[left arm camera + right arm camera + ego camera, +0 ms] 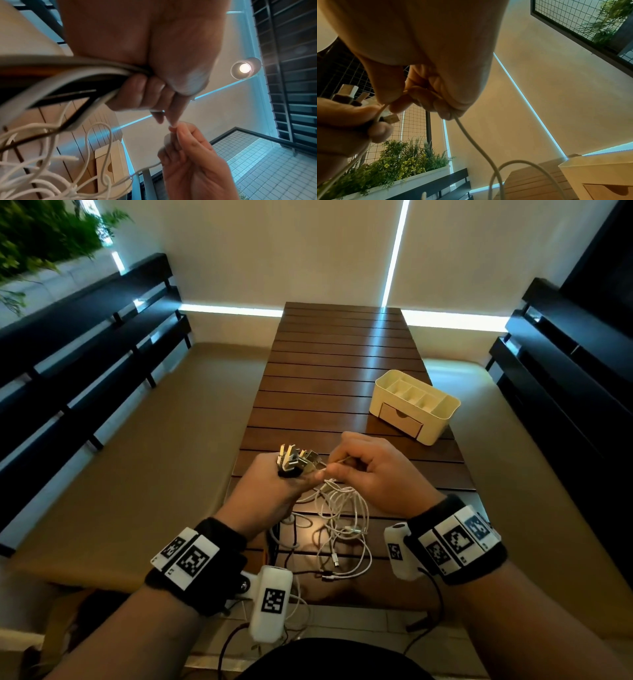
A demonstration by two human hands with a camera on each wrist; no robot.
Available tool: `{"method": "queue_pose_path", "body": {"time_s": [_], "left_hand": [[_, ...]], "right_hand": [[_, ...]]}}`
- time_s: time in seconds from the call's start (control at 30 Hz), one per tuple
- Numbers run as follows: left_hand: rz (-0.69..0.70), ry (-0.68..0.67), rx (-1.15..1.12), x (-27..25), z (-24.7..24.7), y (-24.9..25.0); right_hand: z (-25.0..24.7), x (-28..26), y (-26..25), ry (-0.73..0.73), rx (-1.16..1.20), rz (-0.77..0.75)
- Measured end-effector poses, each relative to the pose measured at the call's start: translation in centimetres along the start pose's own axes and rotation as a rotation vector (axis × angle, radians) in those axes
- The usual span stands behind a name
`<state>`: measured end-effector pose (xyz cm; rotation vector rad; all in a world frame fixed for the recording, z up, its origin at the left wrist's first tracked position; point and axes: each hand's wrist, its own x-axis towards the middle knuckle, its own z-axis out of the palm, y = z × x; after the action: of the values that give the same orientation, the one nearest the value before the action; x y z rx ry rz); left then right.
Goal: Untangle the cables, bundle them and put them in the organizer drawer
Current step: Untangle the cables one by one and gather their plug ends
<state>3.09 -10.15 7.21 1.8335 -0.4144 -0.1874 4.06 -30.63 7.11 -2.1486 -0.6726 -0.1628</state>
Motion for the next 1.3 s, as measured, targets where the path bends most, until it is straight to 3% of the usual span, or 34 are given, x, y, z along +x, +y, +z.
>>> {"method": "queue_pose_path", "body": {"time_s": [0.23, 0.33, 0.47, 0.53, 0.6, 0.7, 0.87, 0.93, 1.07, 1.17, 1.3], "left_hand": [[0.083, 0.251, 0.047, 0.5, -0.7, 0.6], [0.088, 0.366, -0.09, 0.4, -2.2, 0.8], [-0.121, 0.406, -0.17, 0.1, -4.1, -1.9], [-0.265, 0.32, -0.034, 0.0, -4.3, -3.3], [-0.324, 0.289, 0.102, -0.3, -3.8, -3.5], [-0.204, 0.301, 0.176, -0.2, -2.2, -2.0], [-0.051, 0.065, 0.31, 0.9, 0.3, -0.1], [-0.034, 0.051, 0.333, 1.1, 0.3, 0.1], [0.003, 0.144, 0.336, 0.6, 0.2, 0.4], [-0.055, 0.322, 0.223, 0.4, -0.8, 0.6], [-0.018, 0.39, 0.184, 0.0, -1.9, 0.6]], "right_hand": [[0.7, -0.2, 1.5, -0.006, 0.084, 0.15], [1.1, -0.8, 3.4, -0.012, 0.015, 0.255], [0.7, -0.6, 4.0, 0.012, -0.042, 0.286], [0.0, -0.1, 3.7, 0.054, -0.066, 0.265], [-0.7, 0.3, 3.4, 0.037, -0.12, 0.229], [-0.3, 0.8, 2.6, -0.059, -0.188, 0.151], [0.7, 1.9, 1.2, -0.105, -0.218, -0.008], [0.6, 2.0, 1.2, -0.096, -0.236, -0.056], [0.1, 1.5, 2.1, -0.186, -0.429, -0.022], [-0.5, 0.3, 4.0, -0.312, -0.548, 0.146], [-0.6, -0.8, 7.2, -0.163, -0.418, 0.256]]}}
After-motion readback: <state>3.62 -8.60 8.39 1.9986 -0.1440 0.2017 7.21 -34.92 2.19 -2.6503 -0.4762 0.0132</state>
